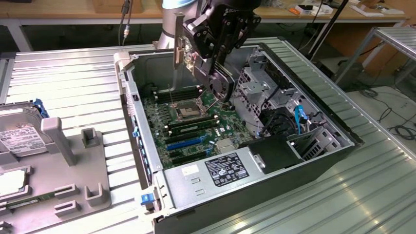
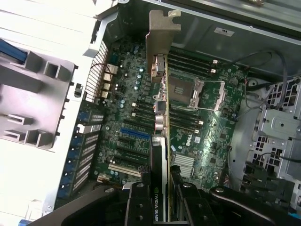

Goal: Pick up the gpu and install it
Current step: 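Insert the gpu into the slot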

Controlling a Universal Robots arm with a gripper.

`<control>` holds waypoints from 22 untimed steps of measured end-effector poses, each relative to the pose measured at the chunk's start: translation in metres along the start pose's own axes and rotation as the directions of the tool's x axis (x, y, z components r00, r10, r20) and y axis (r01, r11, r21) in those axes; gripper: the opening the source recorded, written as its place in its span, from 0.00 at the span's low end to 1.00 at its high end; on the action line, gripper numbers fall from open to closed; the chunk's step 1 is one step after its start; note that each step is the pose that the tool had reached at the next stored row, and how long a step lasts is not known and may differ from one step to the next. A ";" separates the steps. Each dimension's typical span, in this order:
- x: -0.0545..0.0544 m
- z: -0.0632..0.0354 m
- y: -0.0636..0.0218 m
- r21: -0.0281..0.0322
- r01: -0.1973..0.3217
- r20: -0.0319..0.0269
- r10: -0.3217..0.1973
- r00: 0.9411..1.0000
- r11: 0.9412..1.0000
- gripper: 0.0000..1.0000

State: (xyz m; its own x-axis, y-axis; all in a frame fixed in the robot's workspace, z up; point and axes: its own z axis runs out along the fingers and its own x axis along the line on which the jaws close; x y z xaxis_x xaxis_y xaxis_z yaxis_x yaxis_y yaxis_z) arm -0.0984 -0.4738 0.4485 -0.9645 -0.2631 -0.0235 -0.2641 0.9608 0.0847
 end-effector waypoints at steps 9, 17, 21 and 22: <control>0.000 0.0000 0.0000 -0.001 0.050 -0.004 -0.050 0.999 0.999 0.27; 0.000 0.0000 0.0000 -0.003 0.100 -0.008 -0.100 0.995 0.995 0.27; 0.000 0.0000 0.0000 -0.004 0.134 -0.011 -0.134 0.991 0.991 0.27; 0.000 0.0000 0.0000 -0.004 0.140 -0.012 -0.140 0.990 0.990 0.27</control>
State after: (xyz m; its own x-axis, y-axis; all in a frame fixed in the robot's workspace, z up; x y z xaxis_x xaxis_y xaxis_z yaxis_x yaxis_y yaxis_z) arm -0.0984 -0.4738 0.4485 -0.9178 -0.3963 -0.0235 -0.3968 0.9140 0.0847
